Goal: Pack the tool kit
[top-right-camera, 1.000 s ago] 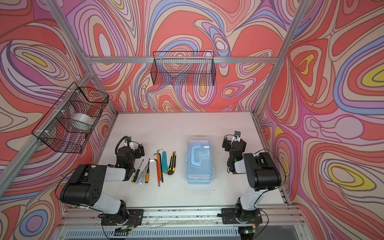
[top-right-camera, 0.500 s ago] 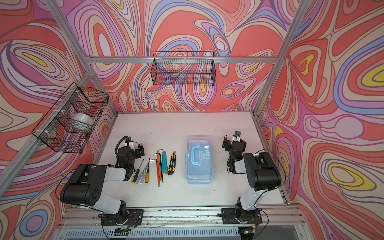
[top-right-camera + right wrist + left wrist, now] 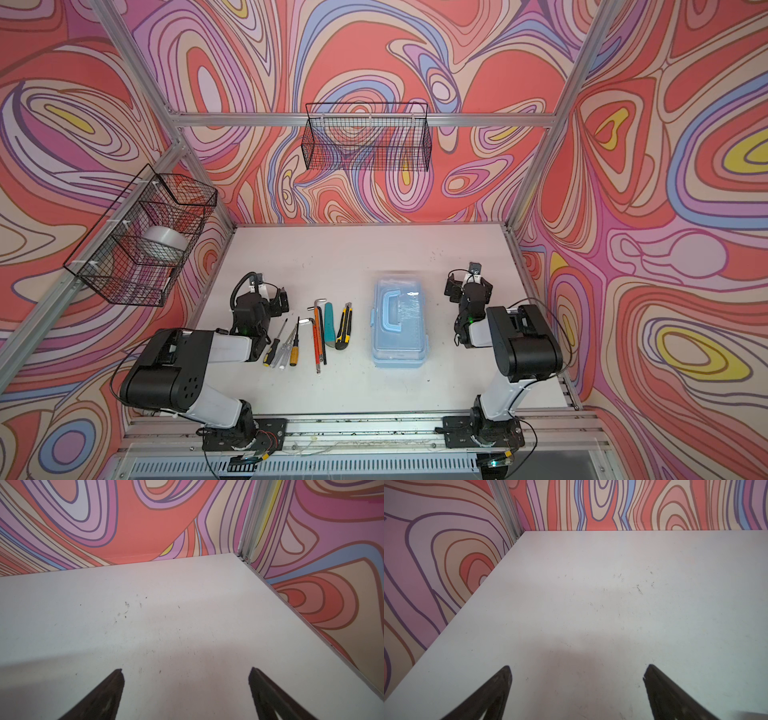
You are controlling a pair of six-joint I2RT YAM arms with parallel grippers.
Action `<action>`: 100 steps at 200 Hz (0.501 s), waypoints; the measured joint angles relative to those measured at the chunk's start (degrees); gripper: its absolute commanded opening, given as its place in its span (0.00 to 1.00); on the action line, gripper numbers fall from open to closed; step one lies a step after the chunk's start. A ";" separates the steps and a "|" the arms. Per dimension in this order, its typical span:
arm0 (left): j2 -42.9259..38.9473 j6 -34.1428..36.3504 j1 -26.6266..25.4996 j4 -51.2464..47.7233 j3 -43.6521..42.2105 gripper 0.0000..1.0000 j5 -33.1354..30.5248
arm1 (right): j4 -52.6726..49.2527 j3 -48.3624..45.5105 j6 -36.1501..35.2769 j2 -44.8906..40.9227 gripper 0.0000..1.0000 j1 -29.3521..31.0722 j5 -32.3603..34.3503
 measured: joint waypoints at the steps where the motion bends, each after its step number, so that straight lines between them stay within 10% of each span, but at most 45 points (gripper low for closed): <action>1: 0.00 0.00 0.00 0.00 0.00 1.00 0.00 | 0.00 0.02 0.00 0.00 0.98 0.00 0.00; 100: -1.86 0.13 -0.33 -5.92 2.03 1.00 -0.79 | -0.11 0.02 -0.04 0.00 0.98 0.00 -0.44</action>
